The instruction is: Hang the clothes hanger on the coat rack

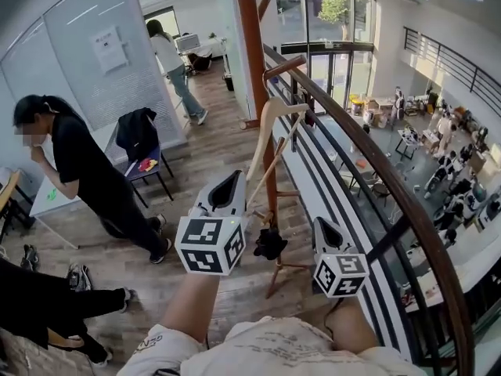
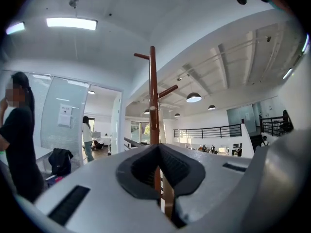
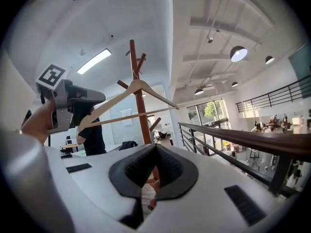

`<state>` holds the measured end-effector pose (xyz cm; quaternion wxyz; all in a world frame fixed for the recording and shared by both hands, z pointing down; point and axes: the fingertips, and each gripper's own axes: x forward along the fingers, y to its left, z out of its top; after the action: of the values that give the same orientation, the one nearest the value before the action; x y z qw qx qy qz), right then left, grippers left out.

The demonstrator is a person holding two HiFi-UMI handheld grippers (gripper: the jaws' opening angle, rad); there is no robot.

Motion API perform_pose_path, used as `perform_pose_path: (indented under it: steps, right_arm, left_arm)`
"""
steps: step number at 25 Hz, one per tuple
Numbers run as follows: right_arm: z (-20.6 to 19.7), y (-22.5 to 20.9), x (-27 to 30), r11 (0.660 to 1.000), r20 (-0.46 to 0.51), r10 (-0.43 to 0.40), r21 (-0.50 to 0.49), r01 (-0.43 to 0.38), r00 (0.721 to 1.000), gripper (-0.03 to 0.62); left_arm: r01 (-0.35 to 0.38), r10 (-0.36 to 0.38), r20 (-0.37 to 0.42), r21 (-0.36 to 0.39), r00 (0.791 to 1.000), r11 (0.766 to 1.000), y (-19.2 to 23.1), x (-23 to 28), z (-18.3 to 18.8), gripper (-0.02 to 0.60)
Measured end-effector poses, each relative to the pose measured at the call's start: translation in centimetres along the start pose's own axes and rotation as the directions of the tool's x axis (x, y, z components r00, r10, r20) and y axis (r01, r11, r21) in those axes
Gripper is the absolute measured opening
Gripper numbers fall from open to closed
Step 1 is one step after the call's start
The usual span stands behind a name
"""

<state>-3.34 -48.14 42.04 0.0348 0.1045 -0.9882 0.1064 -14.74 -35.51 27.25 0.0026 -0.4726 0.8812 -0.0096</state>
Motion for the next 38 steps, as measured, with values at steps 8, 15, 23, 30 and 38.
perform_pose_path:
  steps: [8,15,23,30,38]
  right_arm:
    - [0.3,2.0,1.7,0.998,0.02,0.026,-0.057,-0.025,0.999,-0.005]
    - [-0.4,4.1,2.5,0.995,0.011,0.065,-0.082,-0.064,0.998,-0.005]
    - [-0.9,5.2,3.3,0.995,-0.007,0.065,-0.078,-0.065,0.998,-0.005]
    - [-1.0,5.6,3.6,0.995,-0.011,0.065,-0.07,-0.066,0.998,-0.005]
    - [-0.7,5.6,3.5,0.995,-0.016,0.066,-0.074,-0.067,0.998,-0.005]
  left_arm:
    - [-0.043,0.037,-0.072,-0.082,0.997,0.996,2.9,-2.0,-6.6,0.005]
    - [-0.081,0.068,-0.136,-0.092,0.988,0.992,3.8,-3.2,-13.2,0.005]
    - [-0.045,0.026,-0.169,-0.106,0.985,0.993,3.7,-3.0,-14.8,0.005]
    - [-0.044,0.022,-0.179,-0.12,0.984,0.992,4.1,-3.0,-15.1,0.005]
    - [-0.034,0.006,-0.185,-0.149,0.983,0.988,3.9,-2.8,-14.9,0.005]
